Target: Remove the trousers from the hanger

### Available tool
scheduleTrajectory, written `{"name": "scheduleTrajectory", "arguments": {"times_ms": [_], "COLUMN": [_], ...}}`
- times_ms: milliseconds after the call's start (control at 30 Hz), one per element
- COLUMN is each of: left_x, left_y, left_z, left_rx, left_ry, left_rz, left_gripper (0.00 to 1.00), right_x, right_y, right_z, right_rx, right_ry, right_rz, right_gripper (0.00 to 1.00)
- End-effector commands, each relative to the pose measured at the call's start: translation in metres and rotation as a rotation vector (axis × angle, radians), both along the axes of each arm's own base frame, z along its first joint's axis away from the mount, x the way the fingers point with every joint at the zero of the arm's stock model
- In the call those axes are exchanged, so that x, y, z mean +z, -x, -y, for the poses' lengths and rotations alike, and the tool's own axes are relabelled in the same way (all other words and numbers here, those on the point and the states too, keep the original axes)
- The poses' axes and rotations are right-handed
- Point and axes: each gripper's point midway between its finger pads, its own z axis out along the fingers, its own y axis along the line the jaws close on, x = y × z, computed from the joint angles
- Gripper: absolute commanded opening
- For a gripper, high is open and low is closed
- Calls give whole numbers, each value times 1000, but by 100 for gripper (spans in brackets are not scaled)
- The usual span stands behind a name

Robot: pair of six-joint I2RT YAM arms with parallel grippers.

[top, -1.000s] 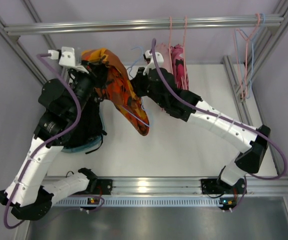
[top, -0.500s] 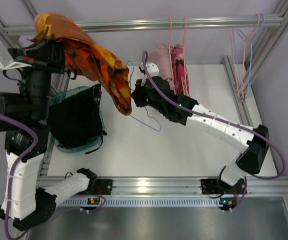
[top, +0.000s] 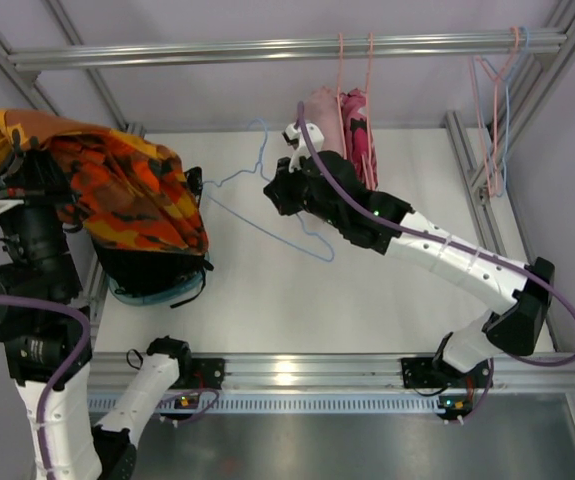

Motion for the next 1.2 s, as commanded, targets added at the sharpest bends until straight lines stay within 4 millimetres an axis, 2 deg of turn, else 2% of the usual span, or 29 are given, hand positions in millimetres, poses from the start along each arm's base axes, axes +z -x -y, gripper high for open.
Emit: {"name": "scheduleTrajectory", "arguments": {"times_ms": [0, 100, 300, 433, 567, 600, 767, 800, 867, 900, 967, 1000, 1067, 1100, 1167], "left_x": [14, -11, -47, -70, -88, -98, -117, -124, -132, -150, -157, -177, -188, -208, -222], "left_y": [41, 53, 67, 65, 52, 41, 6, -8, -23, -42, -60, -82, -100, -118, -130], "left_z": [-19, -30, -48, -56, -58, -58, -55, -54, -54, -54, -53, -50, -48, -45, -44], "left_rx": [114, 209, 362, 426, 441, 441, 448, 450, 460, 456, 453, 431, 419, 400, 389], "left_ry": [-27, -73, -157, -188, -216, -227, -296, -307, -326, -345, -350, -374, -387, -407, -426], "left_rz": [117, 76, -9, -80, -136, -164, -202, -204, -219, -264, -258, -312, -326, -374, -409], "left_gripper": [0, 0, 0, 0, 0, 0, 0, 0, 0, 0, 0, 0, 0, 0, 0], "right_x": [48, 61, 77, 76, 71, 72, 74, 73, 72, 75, 78, 81, 85, 91, 93], "right_y": [12, 20, 33, 38, 36, 36, 37, 36, 35, 36, 37, 40, 46, 50, 58], "right_z": [8, 9, 13, 18, 21, 21, 25, 27, 30, 34, 36, 39, 42, 47, 51], "right_rx": [52, 101, 166, 186, 176, 177, 176, 173, 166, 164, 173, 182, 209, 219, 251], "right_ry": [-92, -101, -106, -88, -72, -74, -77, -77, -70, -75, -74, -74, -70, -69, -54], "right_rz": [93, 133, 176, 185, 184, 184, 186, 183, 181, 185, 195, 207, 218, 239, 248], "right_gripper": [0, 0, 0, 0, 0, 0, 0, 0, 0, 0, 0, 0, 0, 0, 0]}}
